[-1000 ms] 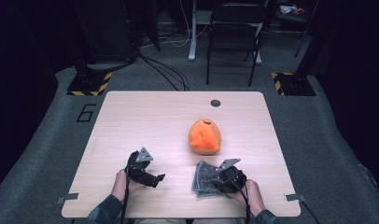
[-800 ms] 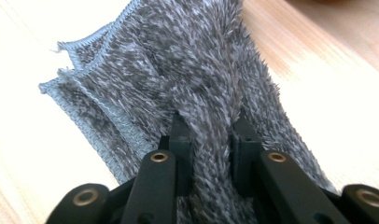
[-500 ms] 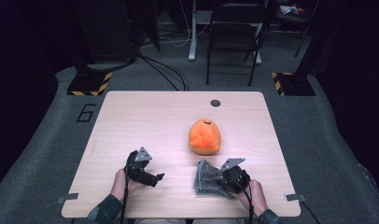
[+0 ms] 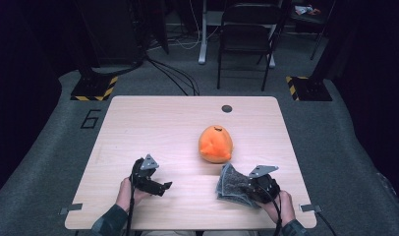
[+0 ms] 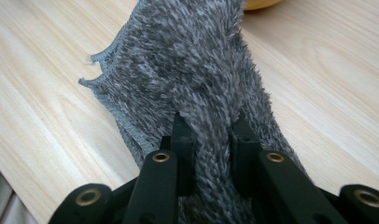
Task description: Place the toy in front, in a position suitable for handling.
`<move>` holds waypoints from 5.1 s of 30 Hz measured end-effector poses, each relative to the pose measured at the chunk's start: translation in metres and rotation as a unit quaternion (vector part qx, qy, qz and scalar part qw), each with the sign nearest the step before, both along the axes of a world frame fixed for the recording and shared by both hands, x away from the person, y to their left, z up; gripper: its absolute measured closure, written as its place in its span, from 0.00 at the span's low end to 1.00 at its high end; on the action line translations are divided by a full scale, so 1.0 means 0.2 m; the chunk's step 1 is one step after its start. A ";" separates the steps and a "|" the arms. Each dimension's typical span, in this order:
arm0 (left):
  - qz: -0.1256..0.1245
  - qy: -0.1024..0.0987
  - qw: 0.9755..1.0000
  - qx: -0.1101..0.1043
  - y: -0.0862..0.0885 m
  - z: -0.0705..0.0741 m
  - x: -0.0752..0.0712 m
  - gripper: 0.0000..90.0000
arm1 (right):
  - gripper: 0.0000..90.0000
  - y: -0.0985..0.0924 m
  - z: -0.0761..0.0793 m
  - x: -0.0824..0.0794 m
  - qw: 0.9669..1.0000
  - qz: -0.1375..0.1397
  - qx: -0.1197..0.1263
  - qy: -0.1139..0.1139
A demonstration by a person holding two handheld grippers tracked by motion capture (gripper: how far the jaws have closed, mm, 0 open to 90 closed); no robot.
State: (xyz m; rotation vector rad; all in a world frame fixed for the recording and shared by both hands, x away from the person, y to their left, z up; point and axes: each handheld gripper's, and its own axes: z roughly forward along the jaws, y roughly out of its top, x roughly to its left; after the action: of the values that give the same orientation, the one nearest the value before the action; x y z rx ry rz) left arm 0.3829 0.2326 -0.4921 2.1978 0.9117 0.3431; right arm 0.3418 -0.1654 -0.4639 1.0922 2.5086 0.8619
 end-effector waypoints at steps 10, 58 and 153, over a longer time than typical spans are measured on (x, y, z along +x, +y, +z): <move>0.006 -0.003 1.000 -0.002 0.01 0.00 0.00 0.03 | 0.84 -0.12 0.02 -0.02 0.999 -0.034 -0.005 0.001; 0.017 0.000 1.000 -0.001 0.01 0.00 0.01 0.02 | 0.79 -0.40 -0.01 0.33 0.966 -0.254 -0.039 -0.031; 0.022 -0.034 0.999 0.037 -0.91 0.26 0.61 0.68 | 0.14 -0.46 0.03 0.18 0.974 -0.226 0.004 -0.020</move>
State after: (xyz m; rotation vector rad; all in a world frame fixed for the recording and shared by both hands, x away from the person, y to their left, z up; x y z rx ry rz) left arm 0.5054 0.0506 -0.4408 2.2214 0.9257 0.4759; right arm 0.3781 -0.2569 -0.4572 1.5453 2.0917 0.7487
